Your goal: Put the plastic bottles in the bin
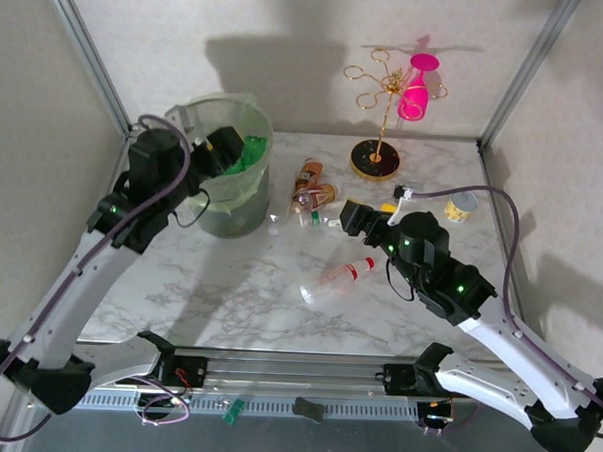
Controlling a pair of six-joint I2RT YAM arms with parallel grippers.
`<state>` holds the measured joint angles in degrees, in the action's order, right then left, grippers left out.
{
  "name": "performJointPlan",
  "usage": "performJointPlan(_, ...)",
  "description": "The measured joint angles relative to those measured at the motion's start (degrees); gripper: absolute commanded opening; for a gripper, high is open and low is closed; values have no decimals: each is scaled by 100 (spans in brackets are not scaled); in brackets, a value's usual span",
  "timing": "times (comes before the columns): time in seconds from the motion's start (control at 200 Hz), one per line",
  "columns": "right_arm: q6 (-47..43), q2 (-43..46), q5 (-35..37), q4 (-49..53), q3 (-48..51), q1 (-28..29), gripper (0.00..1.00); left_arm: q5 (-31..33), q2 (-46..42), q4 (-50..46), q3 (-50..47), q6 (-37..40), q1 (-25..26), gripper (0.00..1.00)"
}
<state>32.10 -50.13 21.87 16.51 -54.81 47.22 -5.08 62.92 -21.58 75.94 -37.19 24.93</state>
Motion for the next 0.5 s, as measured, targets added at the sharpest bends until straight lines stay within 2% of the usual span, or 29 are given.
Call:
performJointPlan(0.08,-35,-254,-2,166,-61,0,87,-570,-446,299,-675,275,118,75)
performJointPlan(0.165,-59,-715,-46,369,-249,-2,86,-859,-748,452,-1226,522,232,75)
performJointPlan(0.496,258,-2288,-197,592,-588,-68,86,-754,-1711,885,-2970,944,317,72)
